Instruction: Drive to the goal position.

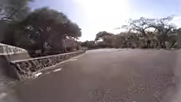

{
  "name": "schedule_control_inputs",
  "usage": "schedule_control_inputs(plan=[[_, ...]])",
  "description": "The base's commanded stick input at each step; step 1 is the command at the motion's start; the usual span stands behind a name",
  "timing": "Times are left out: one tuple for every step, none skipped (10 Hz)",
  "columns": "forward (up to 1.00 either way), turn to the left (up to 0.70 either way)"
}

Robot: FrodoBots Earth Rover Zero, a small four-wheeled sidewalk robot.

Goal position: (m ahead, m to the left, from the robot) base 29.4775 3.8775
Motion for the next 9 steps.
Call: schedule_control_inputs(plan=[[0.85, 0.0], [0.85, -0.34], [0.85, -0.34], [0.85, -0.34], [0.85, -0.29], [0.85, -0.17], [0.85, -0.04], [0.85, 0.0], [0.85, 0.0]])
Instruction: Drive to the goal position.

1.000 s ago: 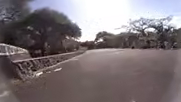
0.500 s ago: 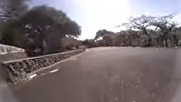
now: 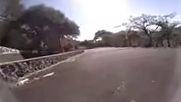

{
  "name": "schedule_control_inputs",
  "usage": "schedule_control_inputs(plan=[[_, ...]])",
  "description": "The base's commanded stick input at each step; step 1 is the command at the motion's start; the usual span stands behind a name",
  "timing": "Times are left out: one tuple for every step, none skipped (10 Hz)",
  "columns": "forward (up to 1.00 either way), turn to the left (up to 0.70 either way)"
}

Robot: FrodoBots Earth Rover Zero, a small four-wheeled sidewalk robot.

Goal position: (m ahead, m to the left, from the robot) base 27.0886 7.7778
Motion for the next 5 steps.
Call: schedule_control_inputs(plan=[[0.85, 0.0], [0.85, 0.0], [0.85, 0.0], [0.85, 0.0], [0.85, 0.0]])
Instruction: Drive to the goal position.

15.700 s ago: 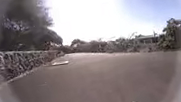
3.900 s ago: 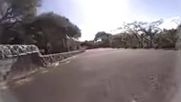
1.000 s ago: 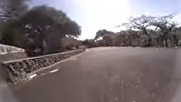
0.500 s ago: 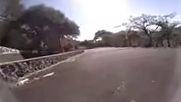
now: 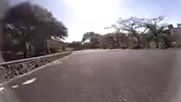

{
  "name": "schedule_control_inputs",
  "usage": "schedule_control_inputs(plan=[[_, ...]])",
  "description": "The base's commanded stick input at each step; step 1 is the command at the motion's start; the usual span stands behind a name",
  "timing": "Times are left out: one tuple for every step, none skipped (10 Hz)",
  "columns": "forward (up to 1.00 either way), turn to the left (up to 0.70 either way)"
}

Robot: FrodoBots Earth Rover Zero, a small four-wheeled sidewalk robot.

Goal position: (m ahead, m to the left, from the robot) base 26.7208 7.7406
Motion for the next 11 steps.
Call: schedule_control_inputs(plan=[[0.85, 0.0], [0.85, 0.0], [0.85, 0.0], [0.85, 0.0], [0.85, 0.0], [0.85, 0.0], [0.85, 0.0], [0.85, 0.0], [0.85, 0.0], [0.85, 0.0], [0.85, 0.0]])
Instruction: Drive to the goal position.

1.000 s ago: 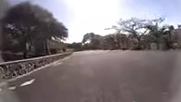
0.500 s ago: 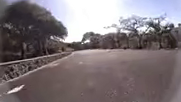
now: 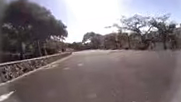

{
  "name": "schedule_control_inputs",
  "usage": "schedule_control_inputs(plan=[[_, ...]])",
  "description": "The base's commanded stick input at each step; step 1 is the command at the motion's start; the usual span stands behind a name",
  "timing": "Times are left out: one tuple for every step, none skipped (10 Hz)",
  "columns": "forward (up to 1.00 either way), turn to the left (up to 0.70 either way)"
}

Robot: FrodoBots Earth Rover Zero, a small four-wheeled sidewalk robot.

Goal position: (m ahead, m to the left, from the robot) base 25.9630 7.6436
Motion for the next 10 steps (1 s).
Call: schedule_control_inputs(plan=[[0.85, 0.0], [0.85, 0.0], [0.85, 0.0], [0.85, 0.0], [0.85, 0.0], [0.85, 0.0], [0.85, 0.0], [0.85, 0.0], [0.85, 0.0], [0.85, 0.0]])
